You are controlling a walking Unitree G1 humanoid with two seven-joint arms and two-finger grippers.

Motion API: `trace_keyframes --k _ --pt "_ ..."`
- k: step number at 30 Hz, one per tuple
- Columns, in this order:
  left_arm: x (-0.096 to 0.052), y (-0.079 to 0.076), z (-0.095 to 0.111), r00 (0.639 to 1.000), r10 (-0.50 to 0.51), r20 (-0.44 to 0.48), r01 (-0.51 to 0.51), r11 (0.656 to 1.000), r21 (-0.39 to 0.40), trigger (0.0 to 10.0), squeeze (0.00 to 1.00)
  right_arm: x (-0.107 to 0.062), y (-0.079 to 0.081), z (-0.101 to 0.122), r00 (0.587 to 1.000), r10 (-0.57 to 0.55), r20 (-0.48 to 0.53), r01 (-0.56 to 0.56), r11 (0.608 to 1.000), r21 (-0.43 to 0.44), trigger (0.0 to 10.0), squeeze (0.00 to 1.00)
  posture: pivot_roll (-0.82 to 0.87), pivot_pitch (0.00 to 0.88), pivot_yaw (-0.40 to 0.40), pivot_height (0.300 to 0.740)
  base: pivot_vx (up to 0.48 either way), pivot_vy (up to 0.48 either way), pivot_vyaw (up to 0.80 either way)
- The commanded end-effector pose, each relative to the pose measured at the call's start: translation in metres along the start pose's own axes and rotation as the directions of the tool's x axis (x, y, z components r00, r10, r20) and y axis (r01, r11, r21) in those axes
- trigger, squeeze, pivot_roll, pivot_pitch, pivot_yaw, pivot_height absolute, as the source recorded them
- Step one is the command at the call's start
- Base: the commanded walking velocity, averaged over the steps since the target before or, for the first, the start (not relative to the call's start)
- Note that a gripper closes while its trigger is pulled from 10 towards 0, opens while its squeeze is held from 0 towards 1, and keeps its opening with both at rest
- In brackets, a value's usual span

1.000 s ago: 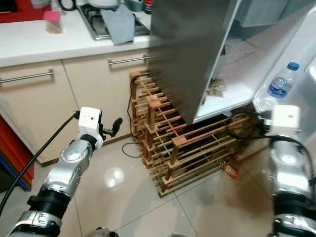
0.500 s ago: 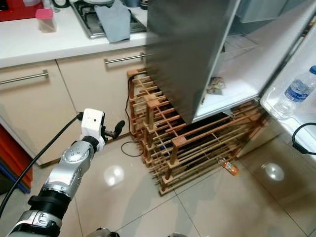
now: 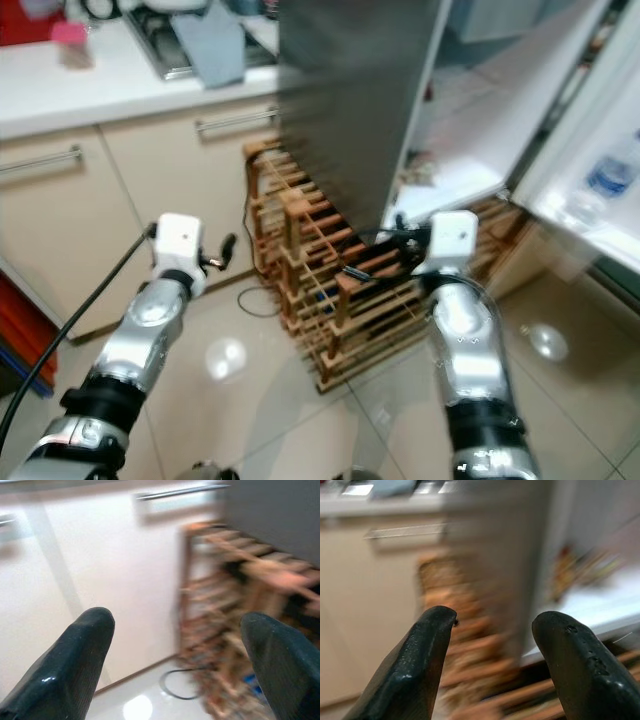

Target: Restocking fridge

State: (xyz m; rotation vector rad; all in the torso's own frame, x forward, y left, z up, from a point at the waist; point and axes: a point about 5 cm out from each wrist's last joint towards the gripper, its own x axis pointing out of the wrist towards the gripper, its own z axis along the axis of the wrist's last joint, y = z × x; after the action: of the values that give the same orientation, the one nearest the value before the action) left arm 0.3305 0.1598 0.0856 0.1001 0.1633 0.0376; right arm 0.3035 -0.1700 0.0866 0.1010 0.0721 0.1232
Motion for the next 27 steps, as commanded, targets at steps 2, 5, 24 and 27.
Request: trace_keyframes --k 2,5,24,27 --pt "-0.004 -0.006 -0.001 1.0 0.018 0.019 -0.018 1.0 -0.012 10.0 0.0 -0.003 -0.01 -0.005 0.999 -0.025 -0.028 0.026 0.999 0.041 10.0 0.0 -0.07 0.0 -0.032 0.74 0.0 0.0 0.55" --pt "-0.005 -0.011 0.003 0.998 0.023 0.056 -0.024 1.0 0.015 10.0 0.0 0.003 -0.009 -0.004 0.999 -0.013 -0.03 0.015 0.999 0.042 10.0 0.0 -0.05 0.0 -0.047 0.74 0.0 0.0 0.49" --pt "-0.008 -0.018 0.028 0.98 -0.074 0.187 0.077 0.997 -0.009 10.0 0.0 0.014 0.032 -0.02 0.983 0.162 -0.085 -0.158 0.986 0.051 10.0 0.0 0.01 0.0 -0.026 0.74 0.0 0.065 0.46" --pt "-0.007 -0.016 0.031 0.979 -0.064 0.195 0.059 0.998 0.03 10.0 0.0 0.014 0.039 -0.02 0.979 0.189 -0.078 -0.184 0.981 0.066 10.0 0.0 0.01 0.0 -0.024 0.74 0.0 0.48 0.46"
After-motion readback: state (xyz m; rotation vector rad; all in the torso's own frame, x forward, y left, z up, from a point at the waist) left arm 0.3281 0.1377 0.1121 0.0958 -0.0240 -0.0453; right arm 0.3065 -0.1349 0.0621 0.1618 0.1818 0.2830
